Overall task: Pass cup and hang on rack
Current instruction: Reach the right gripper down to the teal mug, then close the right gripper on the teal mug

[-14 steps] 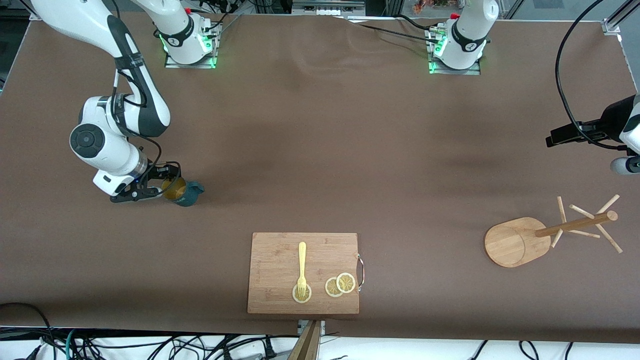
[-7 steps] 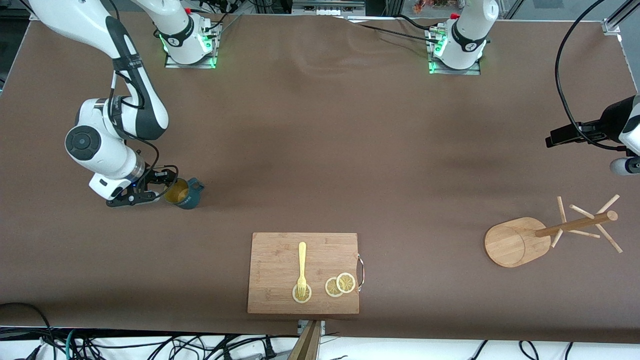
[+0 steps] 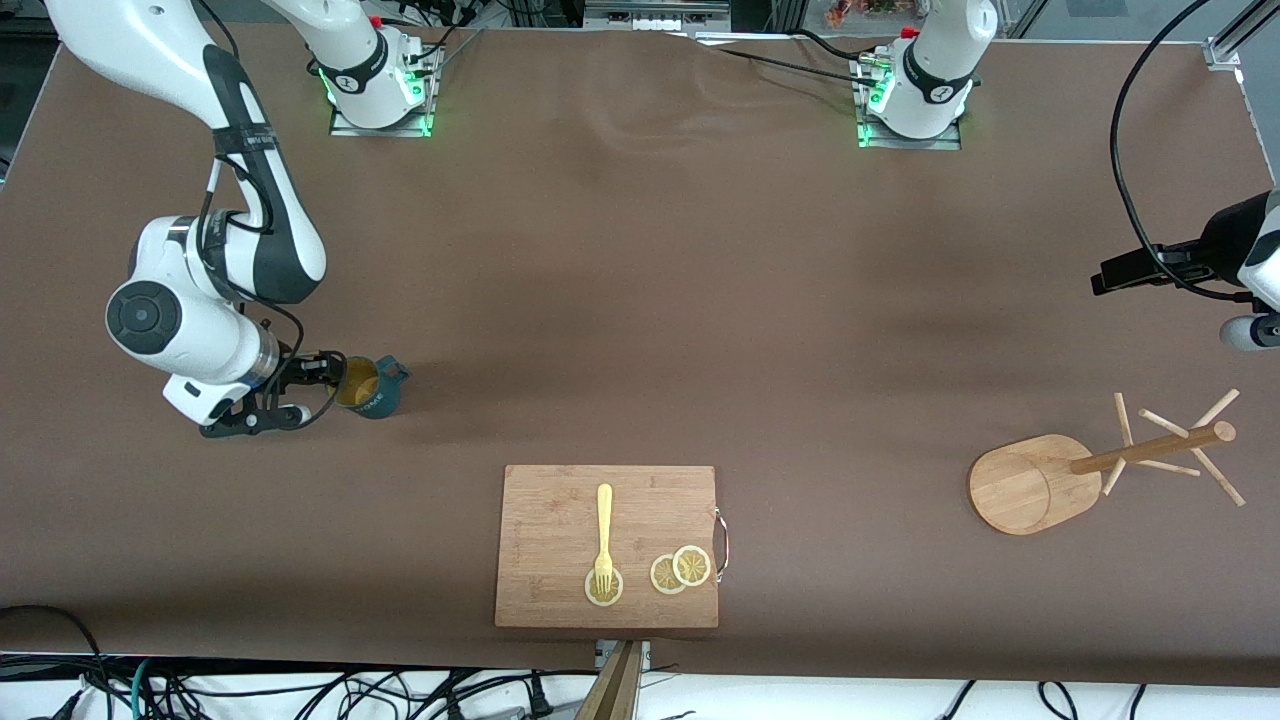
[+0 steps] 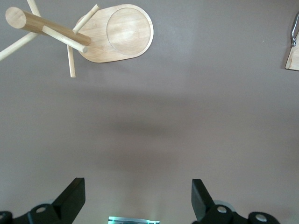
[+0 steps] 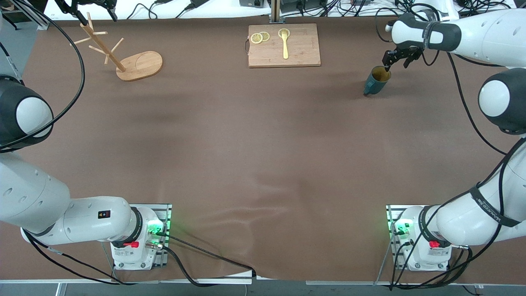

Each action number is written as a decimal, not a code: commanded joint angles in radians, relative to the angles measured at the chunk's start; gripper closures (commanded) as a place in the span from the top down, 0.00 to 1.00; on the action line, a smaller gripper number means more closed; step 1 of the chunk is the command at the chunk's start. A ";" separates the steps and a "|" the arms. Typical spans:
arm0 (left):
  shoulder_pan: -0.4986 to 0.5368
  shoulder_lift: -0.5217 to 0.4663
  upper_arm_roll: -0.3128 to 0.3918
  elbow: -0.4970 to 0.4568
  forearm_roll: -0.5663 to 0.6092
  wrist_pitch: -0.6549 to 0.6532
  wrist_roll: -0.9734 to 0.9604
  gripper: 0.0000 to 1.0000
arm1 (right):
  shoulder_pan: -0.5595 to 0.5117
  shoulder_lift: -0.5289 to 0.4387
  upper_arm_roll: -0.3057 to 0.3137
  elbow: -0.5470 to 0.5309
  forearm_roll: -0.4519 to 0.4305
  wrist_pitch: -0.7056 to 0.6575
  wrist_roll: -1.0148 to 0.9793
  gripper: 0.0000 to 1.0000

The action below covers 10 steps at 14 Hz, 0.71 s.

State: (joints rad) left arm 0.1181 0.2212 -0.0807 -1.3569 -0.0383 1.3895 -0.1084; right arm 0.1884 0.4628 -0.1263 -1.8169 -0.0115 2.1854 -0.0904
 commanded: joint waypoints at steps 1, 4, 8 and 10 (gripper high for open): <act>0.008 0.009 -0.004 0.024 -0.005 -0.014 0.019 1.00 | -0.001 0.066 0.004 0.041 0.041 0.007 -0.014 0.81; 0.008 0.009 -0.004 0.024 -0.005 -0.014 0.019 1.00 | -0.001 0.079 0.005 0.042 0.042 0.007 -0.017 0.47; 0.011 0.006 -0.004 0.027 -0.005 -0.014 0.023 1.00 | 0.000 0.079 0.007 0.044 0.045 -0.003 -0.014 0.00; 0.011 0.004 -0.004 0.022 -0.002 -0.012 0.023 1.00 | 0.002 0.079 0.007 0.050 0.109 -0.027 -0.017 0.00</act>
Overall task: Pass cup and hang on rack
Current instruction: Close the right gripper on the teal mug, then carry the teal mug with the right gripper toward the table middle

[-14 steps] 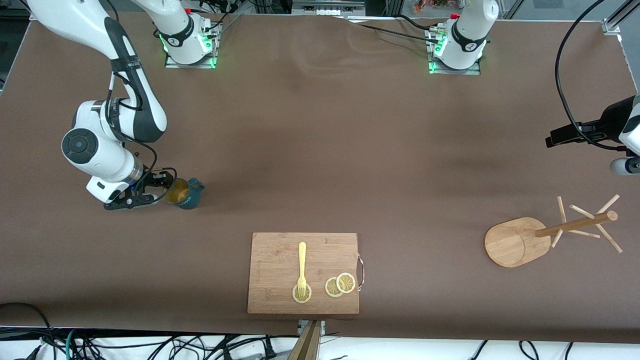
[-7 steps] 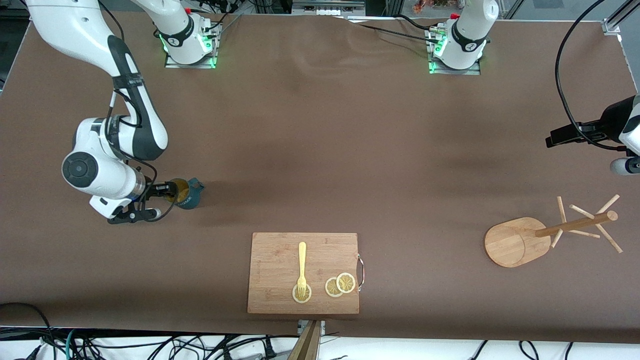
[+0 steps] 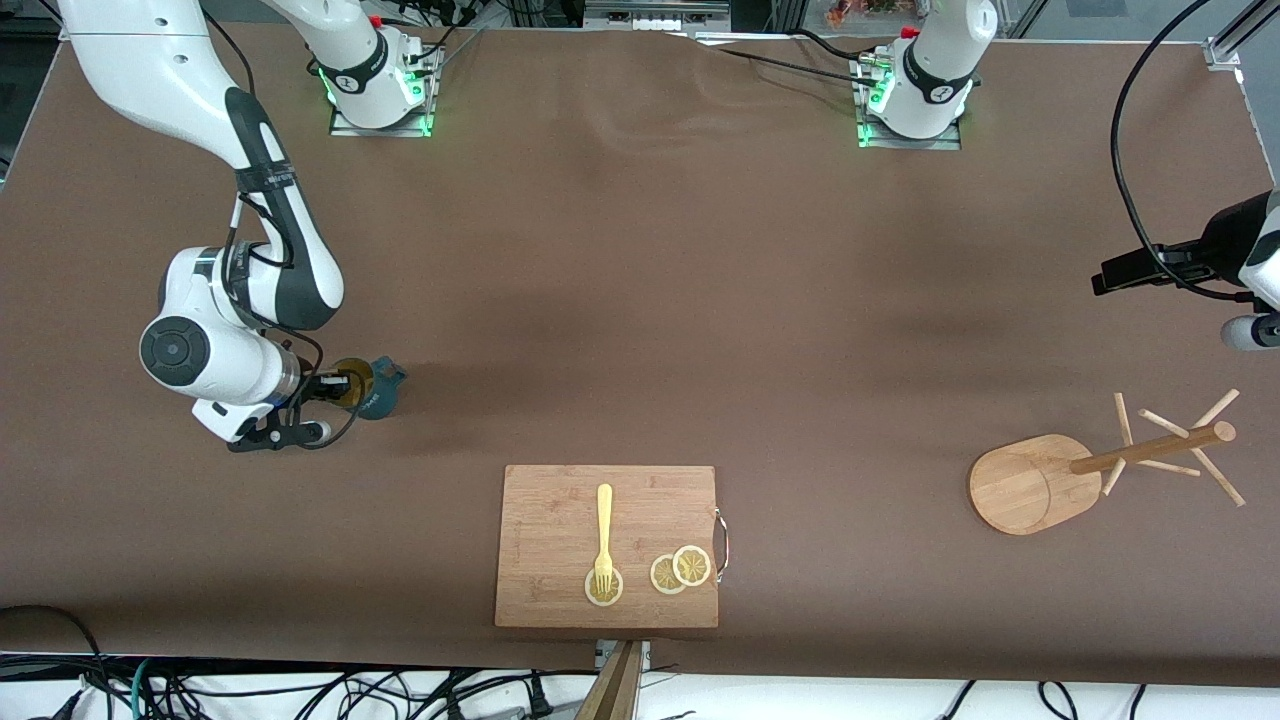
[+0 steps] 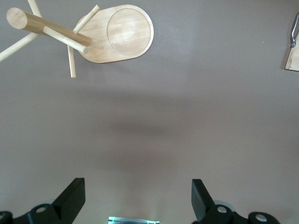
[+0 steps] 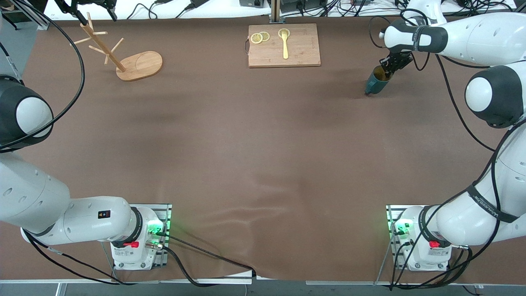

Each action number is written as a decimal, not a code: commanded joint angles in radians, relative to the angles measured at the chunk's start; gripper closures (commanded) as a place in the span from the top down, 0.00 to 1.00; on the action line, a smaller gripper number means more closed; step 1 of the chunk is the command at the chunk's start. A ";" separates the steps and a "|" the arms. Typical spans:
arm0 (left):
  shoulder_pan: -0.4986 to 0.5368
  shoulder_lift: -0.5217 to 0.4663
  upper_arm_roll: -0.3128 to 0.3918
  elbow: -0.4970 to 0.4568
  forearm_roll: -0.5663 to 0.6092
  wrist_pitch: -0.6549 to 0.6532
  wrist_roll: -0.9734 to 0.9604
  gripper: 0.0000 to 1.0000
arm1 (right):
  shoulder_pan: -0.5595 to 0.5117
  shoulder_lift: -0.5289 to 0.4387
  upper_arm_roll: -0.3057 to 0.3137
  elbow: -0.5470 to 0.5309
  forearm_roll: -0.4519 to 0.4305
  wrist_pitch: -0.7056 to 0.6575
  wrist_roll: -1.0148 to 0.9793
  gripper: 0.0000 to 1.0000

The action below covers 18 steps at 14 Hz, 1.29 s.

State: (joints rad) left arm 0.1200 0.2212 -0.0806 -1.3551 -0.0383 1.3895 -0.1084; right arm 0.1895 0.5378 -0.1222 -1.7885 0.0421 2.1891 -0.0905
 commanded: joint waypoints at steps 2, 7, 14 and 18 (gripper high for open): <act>0.006 0.007 -0.007 0.016 0.011 -0.009 0.019 1.00 | 0.018 0.002 0.003 0.050 0.088 -0.075 -0.003 0.00; 0.010 0.012 -0.005 0.016 -0.003 -0.009 0.018 1.00 | 0.145 -0.006 0.004 0.176 0.099 -0.256 0.277 0.00; 0.012 0.012 -0.005 0.016 -0.003 -0.009 0.023 1.00 | 0.454 0.065 0.016 0.357 0.101 -0.298 0.717 0.00; 0.013 0.012 -0.004 0.014 -0.003 -0.009 0.024 1.00 | 0.563 0.181 0.102 0.481 0.133 -0.153 0.922 0.00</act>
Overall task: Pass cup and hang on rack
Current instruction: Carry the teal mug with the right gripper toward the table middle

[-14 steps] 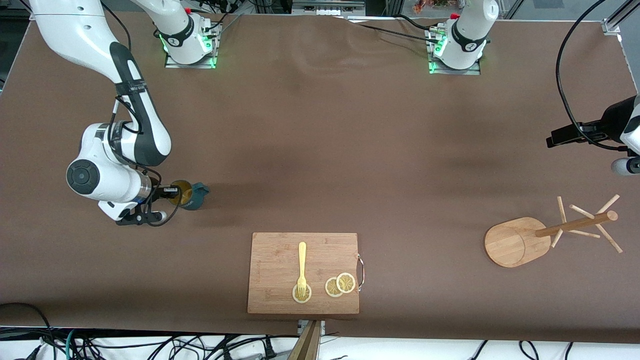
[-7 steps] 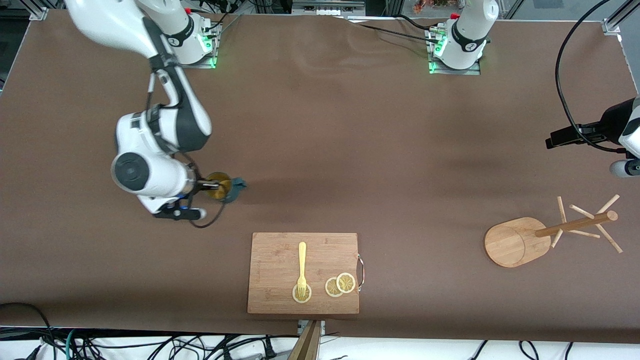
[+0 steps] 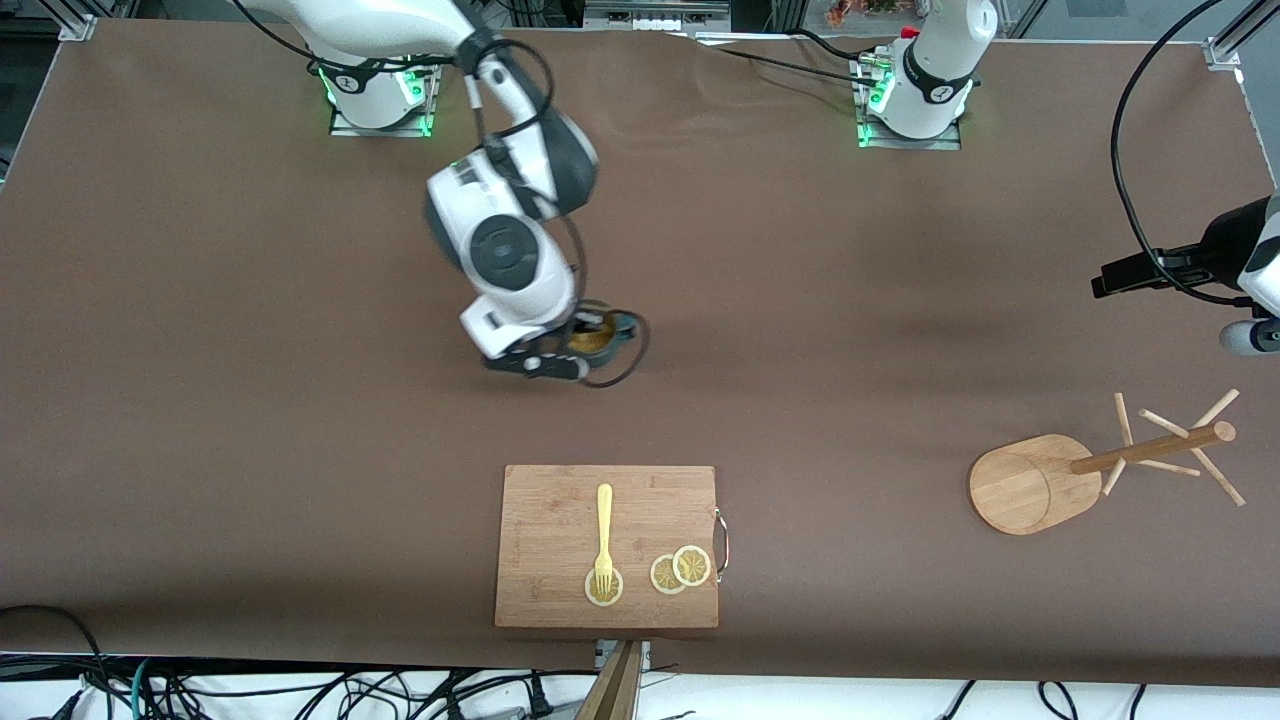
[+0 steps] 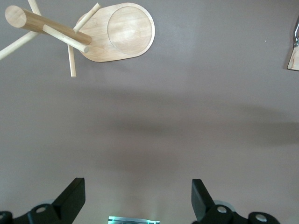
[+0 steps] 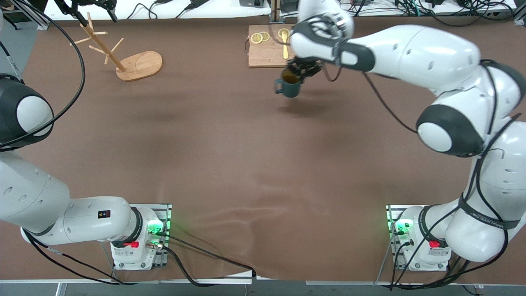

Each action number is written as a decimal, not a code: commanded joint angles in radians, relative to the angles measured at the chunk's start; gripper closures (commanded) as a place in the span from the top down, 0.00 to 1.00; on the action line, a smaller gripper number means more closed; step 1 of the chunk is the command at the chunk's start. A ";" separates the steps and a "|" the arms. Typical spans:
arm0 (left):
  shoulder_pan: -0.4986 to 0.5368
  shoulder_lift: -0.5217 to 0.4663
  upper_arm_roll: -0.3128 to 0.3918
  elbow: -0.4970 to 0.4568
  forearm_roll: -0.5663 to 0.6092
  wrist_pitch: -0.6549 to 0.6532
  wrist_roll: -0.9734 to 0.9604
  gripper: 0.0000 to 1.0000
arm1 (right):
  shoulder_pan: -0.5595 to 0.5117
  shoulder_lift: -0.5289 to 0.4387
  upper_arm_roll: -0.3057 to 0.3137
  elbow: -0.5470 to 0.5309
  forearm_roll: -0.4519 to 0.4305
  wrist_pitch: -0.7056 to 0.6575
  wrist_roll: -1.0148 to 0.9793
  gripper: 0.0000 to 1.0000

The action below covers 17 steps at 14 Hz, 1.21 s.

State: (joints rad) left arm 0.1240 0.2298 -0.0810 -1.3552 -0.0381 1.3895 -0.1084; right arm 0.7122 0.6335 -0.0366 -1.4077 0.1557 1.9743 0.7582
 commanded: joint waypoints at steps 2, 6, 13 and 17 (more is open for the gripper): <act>0.012 0.003 -0.003 0.013 -0.003 -0.009 0.024 1.00 | 0.113 0.133 0.038 0.102 0.018 0.191 0.133 0.00; 0.022 0.003 -0.003 0.011 -0.006 -0.007 0.024 1.00 | 0.211 0.193 0.038 0.102 0.012 0.288 0.230 0.00; 0.016 0.005 -0.011 -0.007 -0.006 -0.007 0.035 1.00 | 0.233 0.193 0.035 0.099 0.005 0.284 0.263 0.17; 0.006 0.005 -0.011 -0.021 -0.045 -0.007 0.173 1.00 | 0.224 0.184 0.034 0.101 0.010 0.276 0.263 0.29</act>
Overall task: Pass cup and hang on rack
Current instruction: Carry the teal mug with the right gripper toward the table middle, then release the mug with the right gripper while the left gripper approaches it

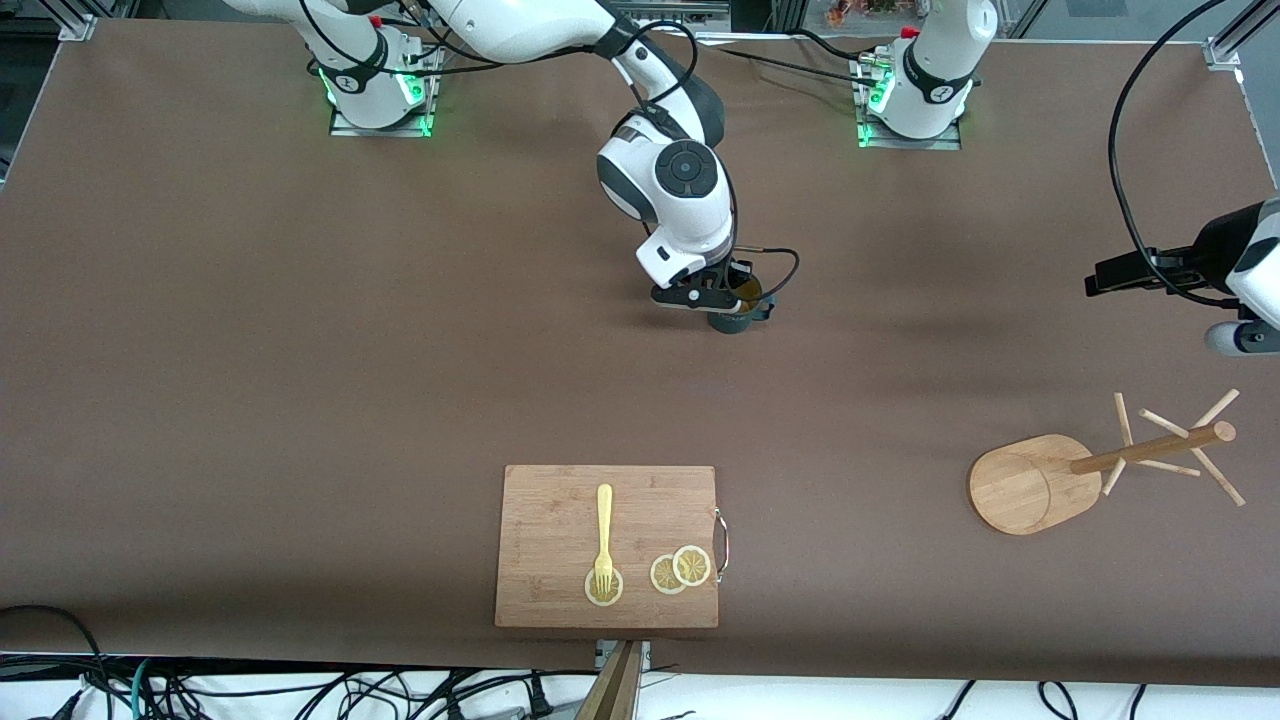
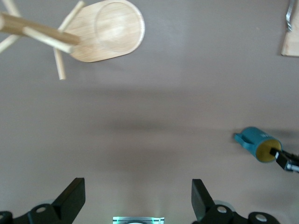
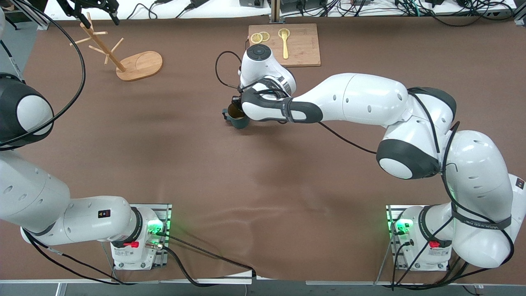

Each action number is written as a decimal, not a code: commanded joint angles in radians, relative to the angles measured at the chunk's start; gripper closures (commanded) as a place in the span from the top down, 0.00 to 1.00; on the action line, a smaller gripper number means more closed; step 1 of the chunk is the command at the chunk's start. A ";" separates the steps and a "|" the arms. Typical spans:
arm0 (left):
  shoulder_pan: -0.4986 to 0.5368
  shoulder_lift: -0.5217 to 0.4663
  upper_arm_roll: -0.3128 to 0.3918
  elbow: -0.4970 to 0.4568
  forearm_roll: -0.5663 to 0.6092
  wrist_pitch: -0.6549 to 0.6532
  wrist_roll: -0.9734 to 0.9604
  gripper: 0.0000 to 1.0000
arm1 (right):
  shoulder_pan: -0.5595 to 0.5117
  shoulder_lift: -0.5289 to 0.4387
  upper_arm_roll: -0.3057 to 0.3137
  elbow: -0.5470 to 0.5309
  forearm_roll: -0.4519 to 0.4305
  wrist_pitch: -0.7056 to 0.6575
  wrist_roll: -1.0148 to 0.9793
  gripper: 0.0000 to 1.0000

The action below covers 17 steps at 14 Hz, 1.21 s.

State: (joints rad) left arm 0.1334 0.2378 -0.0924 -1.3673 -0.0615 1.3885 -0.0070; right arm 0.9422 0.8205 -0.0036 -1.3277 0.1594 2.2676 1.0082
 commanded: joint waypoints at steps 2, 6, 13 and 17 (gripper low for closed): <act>-0.020 -0.003 -0.003 -0.022 -0.052 -0.009 0.198 1.00 | -0.014 -0.017 -0.016 0.024 0.012 -0.045 0.007 0.30; -0.038 -0.005 -0.004 -0.097 -0.118 -0.006 0.508 1.00 | -0.121 -0.116 -0.004 0.031 0.018 -0.199 -0.008 0.57; -0.061 -0.113 -0.001 -0.413 -0.132 0.168 0.977 1.00 | -0.204 -0.208 -0.016 0.031 0.015 -0.288 -0.107 0.99; -0.044 -0.123 0.002 -0.579 -0.242 0.329 1.220 1.00 | -0.328 -0.254 -0.065 0.028 0.026 -0.416 -0.300 1.00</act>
State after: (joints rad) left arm 0.0779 0.1642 -0.0953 -1.8310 -0.2467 1.6343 1.0874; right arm 0.6770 0.6109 -0.0696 -1.2807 0.1747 1.9170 0.8131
